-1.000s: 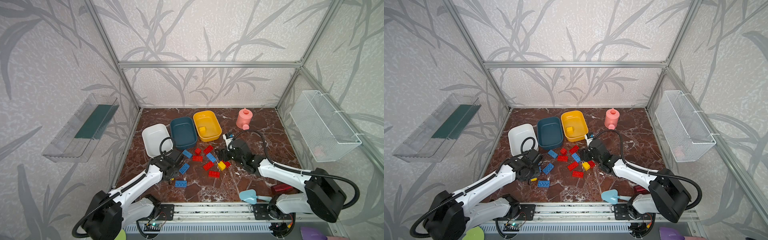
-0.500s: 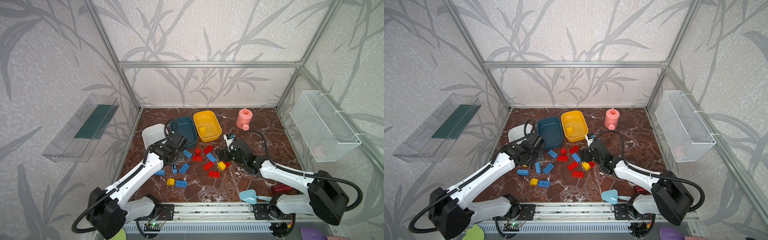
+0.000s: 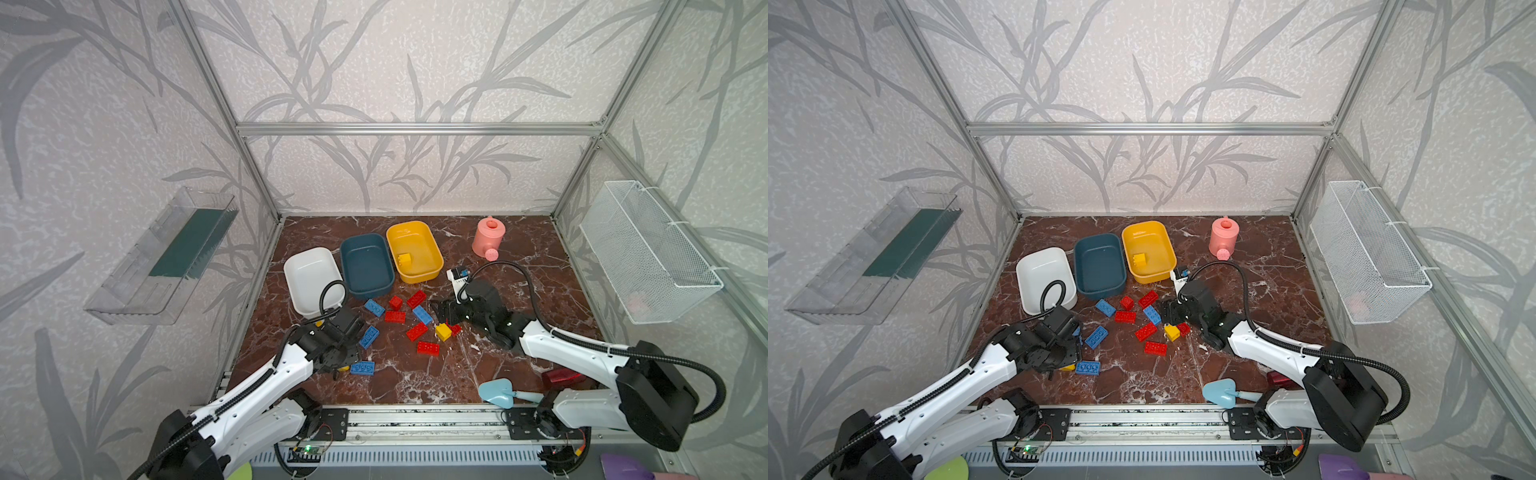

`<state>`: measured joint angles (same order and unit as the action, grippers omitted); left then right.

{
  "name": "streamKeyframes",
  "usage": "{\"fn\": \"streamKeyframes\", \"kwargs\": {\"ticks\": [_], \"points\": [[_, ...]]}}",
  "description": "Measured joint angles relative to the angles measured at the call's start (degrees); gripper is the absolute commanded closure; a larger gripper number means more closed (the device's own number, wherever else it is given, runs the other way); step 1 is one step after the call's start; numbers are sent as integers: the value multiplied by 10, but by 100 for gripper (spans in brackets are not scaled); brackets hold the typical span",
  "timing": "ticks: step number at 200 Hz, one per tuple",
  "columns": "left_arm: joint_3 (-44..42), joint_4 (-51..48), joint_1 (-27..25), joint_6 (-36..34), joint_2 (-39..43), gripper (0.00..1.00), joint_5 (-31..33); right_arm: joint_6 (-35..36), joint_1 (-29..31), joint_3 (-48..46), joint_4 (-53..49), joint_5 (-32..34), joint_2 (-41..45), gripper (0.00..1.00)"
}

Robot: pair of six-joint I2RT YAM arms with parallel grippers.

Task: Sort the legos into containers by color
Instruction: 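Lower the left gripper around the yellow brick and close it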

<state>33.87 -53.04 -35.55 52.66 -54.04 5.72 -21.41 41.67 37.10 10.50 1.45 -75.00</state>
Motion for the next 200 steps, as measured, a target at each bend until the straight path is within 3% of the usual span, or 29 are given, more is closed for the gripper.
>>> {"fn": "streamKeyframes", "kwargs": {"ticks": [54, 146, 200], "points": [[-38, 30, -6, 30, -17, 28, -7, 0, 0, 0, 0, -1, -15, 21], [-57, 112, -8, 45, -57, 44, -7, -1, 0, 0, 4, -5, -36, 21], [-58, 125, -8, 52, -59, 24, -3, -1, 0, 0, 4, -5, -41, 21]]}}
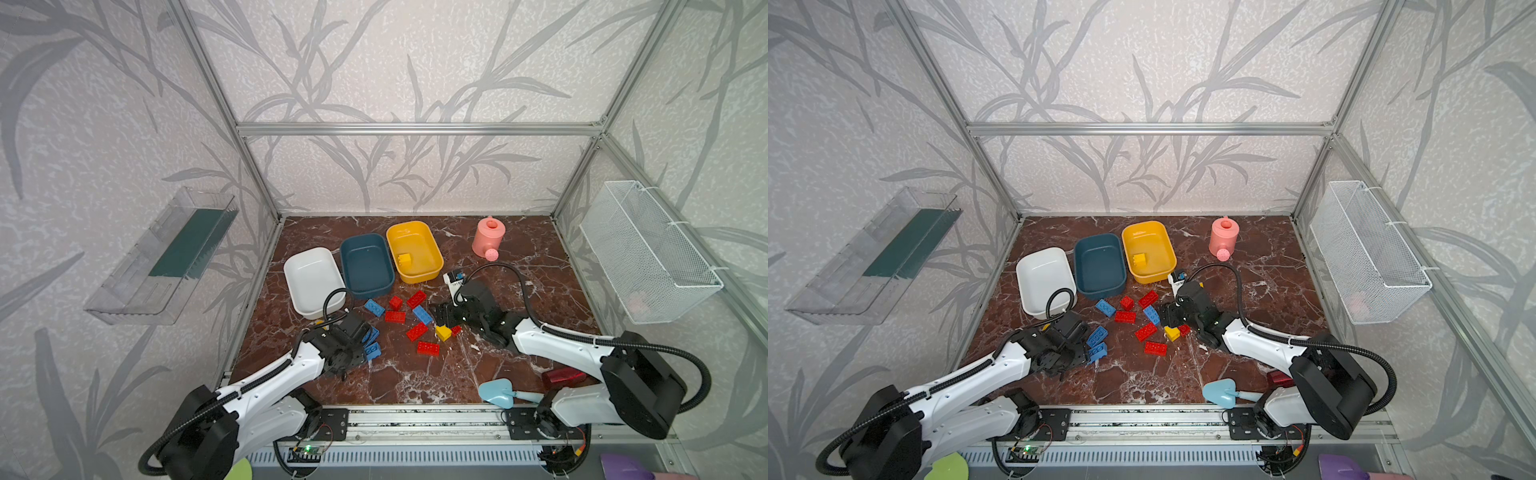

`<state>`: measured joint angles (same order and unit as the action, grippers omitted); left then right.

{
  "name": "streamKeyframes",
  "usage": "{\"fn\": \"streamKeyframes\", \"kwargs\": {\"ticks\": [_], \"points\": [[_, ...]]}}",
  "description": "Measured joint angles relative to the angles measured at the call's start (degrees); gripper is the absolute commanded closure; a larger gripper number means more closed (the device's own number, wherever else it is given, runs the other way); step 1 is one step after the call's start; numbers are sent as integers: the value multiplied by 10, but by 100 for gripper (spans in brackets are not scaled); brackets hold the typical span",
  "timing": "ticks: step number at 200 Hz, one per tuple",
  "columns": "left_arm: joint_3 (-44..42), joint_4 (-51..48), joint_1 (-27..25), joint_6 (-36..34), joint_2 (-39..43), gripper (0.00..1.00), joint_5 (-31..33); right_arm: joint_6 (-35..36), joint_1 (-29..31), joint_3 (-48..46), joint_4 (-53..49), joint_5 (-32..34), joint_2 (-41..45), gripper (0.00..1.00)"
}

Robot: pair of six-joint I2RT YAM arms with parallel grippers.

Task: Sort the legos into containers by color
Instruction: 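Lower the left gripper around the yellow brick and close it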

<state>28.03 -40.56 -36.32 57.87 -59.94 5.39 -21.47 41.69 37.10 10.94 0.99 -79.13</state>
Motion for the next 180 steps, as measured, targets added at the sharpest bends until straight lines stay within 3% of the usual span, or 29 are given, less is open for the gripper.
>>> {"fn": "streamKeyframes", "kwargs": {"ticks": [55, 96, 180], "points": [[-7, -63, 0, 26, 81, 22, 35, 0, 0, 0, 0, 0, 0, 21], [-37, -82, 0, 42, 183, 27, 52, 0, 0, 0, 0, -1, 0, 21], [-40, -65, 0, 31, 74, 28, 51, 0, 4, 0, 0, -2, 0, 21]]}}
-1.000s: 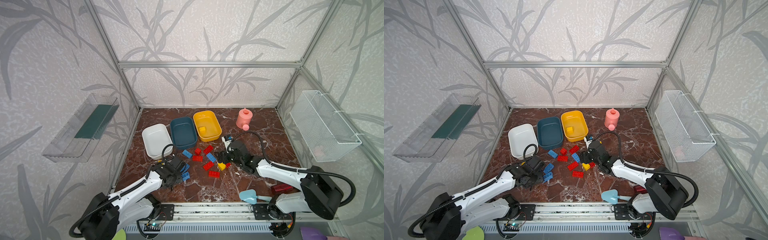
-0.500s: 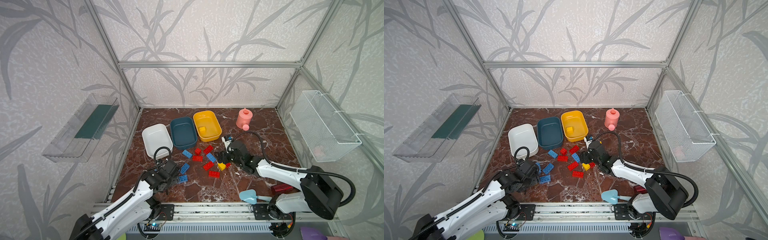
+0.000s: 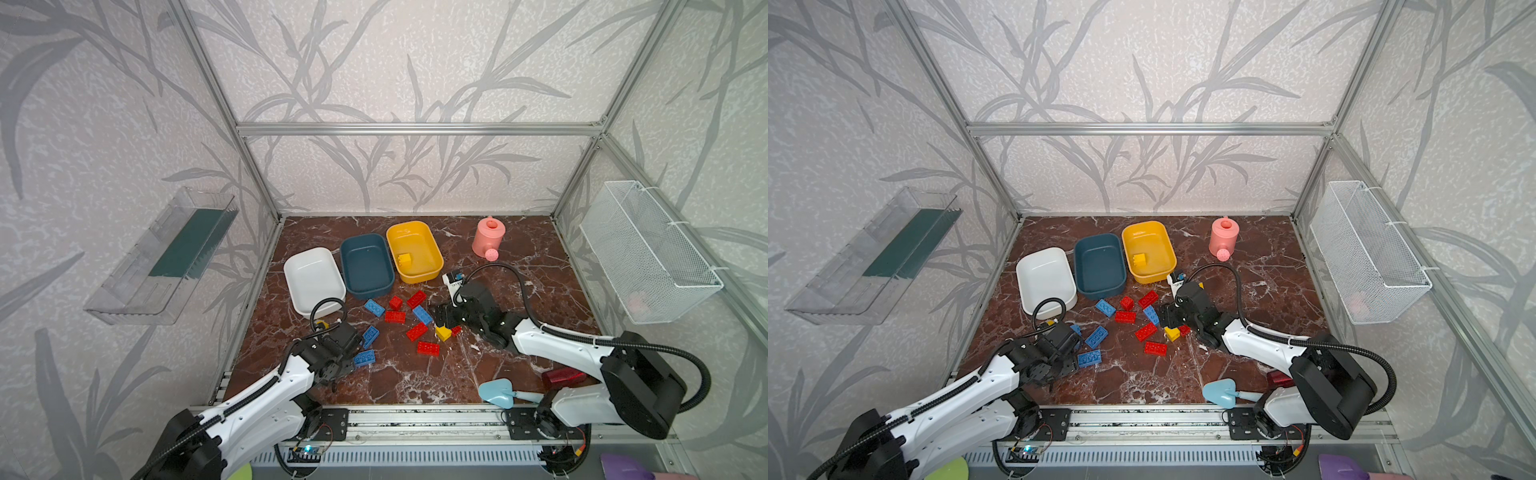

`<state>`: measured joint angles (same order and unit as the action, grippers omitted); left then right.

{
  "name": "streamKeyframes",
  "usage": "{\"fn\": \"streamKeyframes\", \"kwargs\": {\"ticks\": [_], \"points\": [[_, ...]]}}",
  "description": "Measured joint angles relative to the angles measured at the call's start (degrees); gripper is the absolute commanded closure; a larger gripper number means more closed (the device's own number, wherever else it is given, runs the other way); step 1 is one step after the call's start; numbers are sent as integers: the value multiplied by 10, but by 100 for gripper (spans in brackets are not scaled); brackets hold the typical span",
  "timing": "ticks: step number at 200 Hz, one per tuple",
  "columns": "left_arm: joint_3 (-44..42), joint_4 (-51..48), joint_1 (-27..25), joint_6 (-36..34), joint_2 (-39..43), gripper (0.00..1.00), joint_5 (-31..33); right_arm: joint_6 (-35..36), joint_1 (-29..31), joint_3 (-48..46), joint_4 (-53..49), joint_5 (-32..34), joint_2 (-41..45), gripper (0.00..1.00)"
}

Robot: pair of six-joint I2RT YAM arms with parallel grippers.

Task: Sort the legos into containers by color
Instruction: 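Lower the left gripper around the yellow brick and close it, then lift the yellow brick with the left gripper and carry it over the yellow tub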

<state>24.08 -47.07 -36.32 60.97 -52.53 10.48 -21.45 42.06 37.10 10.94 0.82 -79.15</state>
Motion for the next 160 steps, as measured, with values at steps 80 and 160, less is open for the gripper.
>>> {"fn": "streamKeyframes", "kwargs": {"ticks": [80, 160], "points": [[0, 41, 0, -19, -52, 46, 0, 0, 0, 0, 0, 0, 0, 21], [25, 42, 1, -24, -86, 57, 2, 0, 0, 0, 0, 0, 0, 21]]}}
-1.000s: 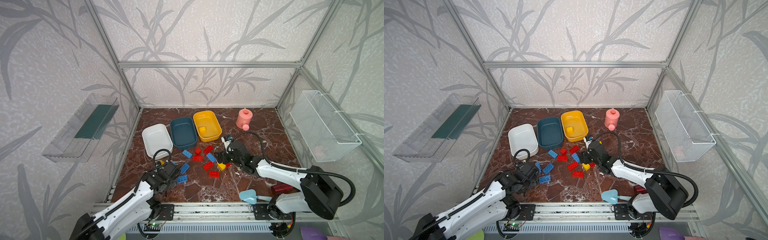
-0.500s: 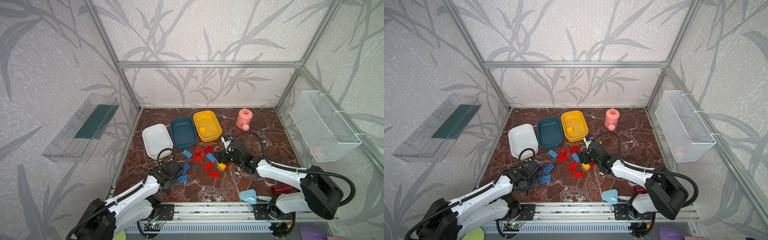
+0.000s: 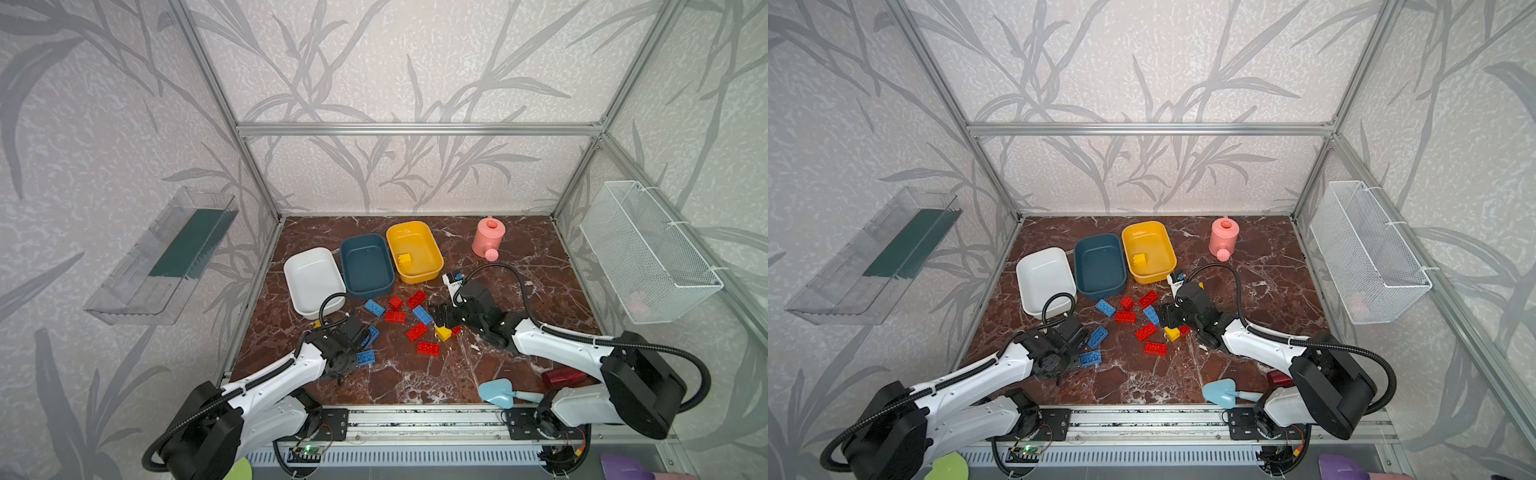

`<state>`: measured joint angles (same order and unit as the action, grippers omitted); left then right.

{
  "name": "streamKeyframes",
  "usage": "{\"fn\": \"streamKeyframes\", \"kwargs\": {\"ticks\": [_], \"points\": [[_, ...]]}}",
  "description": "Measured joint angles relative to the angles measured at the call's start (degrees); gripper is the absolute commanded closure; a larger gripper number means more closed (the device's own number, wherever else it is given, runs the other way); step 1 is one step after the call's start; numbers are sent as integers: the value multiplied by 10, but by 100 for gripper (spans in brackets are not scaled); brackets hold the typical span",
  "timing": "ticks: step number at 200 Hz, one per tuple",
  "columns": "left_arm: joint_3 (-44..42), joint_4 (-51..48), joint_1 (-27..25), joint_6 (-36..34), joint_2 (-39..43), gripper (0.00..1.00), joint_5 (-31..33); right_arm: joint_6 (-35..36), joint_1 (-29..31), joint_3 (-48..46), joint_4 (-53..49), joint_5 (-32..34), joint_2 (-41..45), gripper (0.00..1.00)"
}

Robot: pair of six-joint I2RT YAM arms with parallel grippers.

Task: Sort the legos into containers by color
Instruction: 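Lift the yellow brick with the left gripper and carry it over the yellow tub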

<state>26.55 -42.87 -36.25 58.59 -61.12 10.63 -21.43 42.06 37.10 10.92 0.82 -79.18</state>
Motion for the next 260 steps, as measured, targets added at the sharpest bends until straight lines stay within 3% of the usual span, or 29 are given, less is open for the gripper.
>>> {"fn": "streamKeyframes", "kwargs": {"ticks": [46, 102, 152, 198, 260], "points": [[55, -28, 0, -12, 10, 57, 3, 0, 0, 0, 0, 0, 0, 21], [218, -51, 8, -77, -29, 57, 17, -2, 0, 0, 0, -5, 3, 21], [385, -45, 33, -157, -183, 57, 0, -10, 0, 0, 0, -9, 11, 20], [608, -42, 52, -226, -374, 57, -43, -10, -1, 0, 0, -8, 16, 19], [857, -50, 64, -271, -598, 58, -85, -10, -8, 0, 0, -1, 16, 19]]}}
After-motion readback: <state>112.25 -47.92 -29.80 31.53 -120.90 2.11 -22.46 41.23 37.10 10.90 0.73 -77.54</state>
